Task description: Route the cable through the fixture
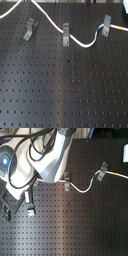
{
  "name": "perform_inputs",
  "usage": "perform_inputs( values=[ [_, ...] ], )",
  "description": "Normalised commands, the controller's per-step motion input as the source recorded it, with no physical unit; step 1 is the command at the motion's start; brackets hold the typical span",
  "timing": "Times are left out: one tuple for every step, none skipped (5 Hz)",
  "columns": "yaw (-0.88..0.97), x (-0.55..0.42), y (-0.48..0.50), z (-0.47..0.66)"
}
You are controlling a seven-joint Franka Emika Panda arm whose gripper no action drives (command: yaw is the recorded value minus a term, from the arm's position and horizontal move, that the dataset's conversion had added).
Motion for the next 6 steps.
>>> perform_inputs(
  values=[
    [0.0, 0.0, 0.0, 0.01],
    [0.0, -0.022, -0.03, 0.27],
    [0.0, -0.087, -0.119, 0.44],
    [0.0, -0.116, -0.159, 0.45],
    [0.19, -0.124, -0.07, 0.48],
    [0.71, -0.246, 0.078, 0.33]
  ],
)
